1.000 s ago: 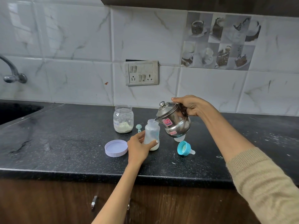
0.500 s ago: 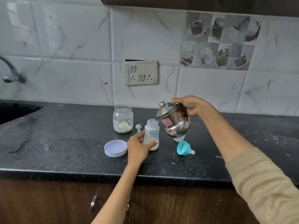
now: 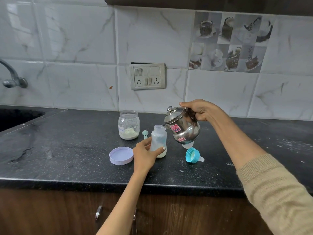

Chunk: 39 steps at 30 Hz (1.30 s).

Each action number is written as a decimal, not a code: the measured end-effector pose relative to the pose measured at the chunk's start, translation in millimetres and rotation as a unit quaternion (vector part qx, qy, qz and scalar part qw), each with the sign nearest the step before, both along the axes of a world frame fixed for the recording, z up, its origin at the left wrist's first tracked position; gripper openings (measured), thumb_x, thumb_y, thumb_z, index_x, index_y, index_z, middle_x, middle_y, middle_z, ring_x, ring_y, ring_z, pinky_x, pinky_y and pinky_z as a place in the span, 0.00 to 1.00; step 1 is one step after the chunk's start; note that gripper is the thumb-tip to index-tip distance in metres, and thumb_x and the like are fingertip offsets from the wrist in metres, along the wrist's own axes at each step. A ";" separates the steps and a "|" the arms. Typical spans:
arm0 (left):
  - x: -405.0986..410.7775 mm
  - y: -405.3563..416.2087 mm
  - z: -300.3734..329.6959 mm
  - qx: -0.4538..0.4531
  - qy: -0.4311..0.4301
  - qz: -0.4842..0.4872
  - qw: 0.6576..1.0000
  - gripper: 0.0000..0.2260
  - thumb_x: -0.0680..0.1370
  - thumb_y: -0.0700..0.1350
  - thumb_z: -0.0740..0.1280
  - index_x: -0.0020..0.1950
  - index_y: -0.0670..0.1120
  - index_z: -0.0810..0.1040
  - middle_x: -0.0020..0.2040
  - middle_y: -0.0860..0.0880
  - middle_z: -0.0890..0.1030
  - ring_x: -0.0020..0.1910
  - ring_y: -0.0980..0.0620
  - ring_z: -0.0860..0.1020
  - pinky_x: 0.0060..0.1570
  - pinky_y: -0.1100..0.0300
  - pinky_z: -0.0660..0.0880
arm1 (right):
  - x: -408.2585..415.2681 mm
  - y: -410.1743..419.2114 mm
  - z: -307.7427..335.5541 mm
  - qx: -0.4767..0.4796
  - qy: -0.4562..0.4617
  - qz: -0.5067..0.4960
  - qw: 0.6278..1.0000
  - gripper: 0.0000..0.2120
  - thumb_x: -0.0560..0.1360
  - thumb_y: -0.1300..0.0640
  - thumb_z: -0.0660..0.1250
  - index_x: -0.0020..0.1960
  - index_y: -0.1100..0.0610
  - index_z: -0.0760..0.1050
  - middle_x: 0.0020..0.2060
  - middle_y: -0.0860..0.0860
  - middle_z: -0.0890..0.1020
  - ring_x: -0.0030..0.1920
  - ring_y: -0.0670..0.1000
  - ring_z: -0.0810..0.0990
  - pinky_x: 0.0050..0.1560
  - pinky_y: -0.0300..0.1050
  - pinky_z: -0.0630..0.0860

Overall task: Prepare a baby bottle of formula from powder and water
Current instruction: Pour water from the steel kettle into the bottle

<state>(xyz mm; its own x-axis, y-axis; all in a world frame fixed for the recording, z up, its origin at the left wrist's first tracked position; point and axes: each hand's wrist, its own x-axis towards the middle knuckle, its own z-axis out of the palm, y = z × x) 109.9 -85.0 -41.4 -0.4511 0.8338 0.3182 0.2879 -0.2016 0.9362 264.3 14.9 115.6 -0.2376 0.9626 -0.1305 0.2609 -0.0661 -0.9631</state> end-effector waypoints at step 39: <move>0.7 -2.4 3.1 -0.005 0.000 -0.004 1.000 0.28 0.66 0.42 0.78 0.64 0.43 0.76 0.60 0.47 0.80 0.51 0.57 0.76 0.50 0.65 0.71 | 4.6 2.7 -1.4 -0.007 0.001 0.003 1.000 0.08 0.77 0.56 0.66 0.47 0.61 0.74 0.37 0.54 0.75 0.37 0.50 0.74 0.34 0.44 0.72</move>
